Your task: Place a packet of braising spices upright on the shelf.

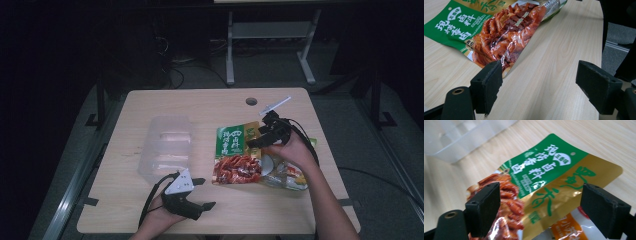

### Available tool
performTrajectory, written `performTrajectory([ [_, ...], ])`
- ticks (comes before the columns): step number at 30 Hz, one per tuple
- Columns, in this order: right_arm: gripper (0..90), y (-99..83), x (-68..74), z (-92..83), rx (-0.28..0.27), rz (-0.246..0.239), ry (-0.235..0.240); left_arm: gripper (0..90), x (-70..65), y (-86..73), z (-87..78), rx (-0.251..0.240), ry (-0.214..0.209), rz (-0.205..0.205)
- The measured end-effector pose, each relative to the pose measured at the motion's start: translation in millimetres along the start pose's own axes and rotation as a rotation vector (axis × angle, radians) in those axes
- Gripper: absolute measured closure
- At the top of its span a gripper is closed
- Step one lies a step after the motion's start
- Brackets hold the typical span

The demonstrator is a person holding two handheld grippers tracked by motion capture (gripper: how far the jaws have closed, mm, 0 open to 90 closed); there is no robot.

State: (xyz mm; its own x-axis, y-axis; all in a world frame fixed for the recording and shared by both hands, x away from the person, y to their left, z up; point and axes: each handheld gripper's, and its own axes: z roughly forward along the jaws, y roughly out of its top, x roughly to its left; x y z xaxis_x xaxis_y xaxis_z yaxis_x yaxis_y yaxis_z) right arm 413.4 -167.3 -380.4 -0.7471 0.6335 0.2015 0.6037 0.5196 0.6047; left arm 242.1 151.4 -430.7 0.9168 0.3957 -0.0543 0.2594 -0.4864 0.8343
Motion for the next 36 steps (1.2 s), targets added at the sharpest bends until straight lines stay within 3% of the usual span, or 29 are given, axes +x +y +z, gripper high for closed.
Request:
performTrajectory([
  [12,19.8,-4.7,-28.8,23.0,0.071,0.115,-0.027,21.1,-0.3,0.9,0.6,0.004,-0.003,0.005],
  [18,22.7,-4.9,-31.5,30.3,0.099,0.125,-0.036,21.1,-1.7,1.0,2.1,0.001,-0.006,-0.003],
  [19,29.1,-4.7,-31.5,33.0,0.115,0.116,-0.028,21.1,-1.6,1.0,2.8,0.001,-0.006,0.003],
  [26,39.6,-4.5,-30.3,41.4,0.165,0.099,-0.034,21.1,-2.4,1.2,4.2,0.007,-0.008,0.005],
  [30,44.9,-4.3,-28.9,43.0,0.166,0.089,-0.034,21.2,-2.2,1.2,5.2,0.009,-0.007,0.005],
  [31,52.9,-3.7,-27.5,43.1,0.164,0.078,-0.027,21.2,-2.3,1.4,6.0,0.011,-0.008,0.006],
  [34,59.3,-3.4,-25.7,43.7,0.165,0.075,-0.022,21.4,-2.7,1.4,6.7,0.011,-0.009,0.001],
  [35,66.9,-3.2,-25.0,44.5,0.163,0.077,-0.009,21.6,-2.8,1.3,6.9,0.011,-0.009,0.002],
  [36,66.9,-3.2,-25.0,44.5,0.163,0.077,-0.009,21.6,-2.8,1.3,6.9,0.011,-0.009,0.002],
])
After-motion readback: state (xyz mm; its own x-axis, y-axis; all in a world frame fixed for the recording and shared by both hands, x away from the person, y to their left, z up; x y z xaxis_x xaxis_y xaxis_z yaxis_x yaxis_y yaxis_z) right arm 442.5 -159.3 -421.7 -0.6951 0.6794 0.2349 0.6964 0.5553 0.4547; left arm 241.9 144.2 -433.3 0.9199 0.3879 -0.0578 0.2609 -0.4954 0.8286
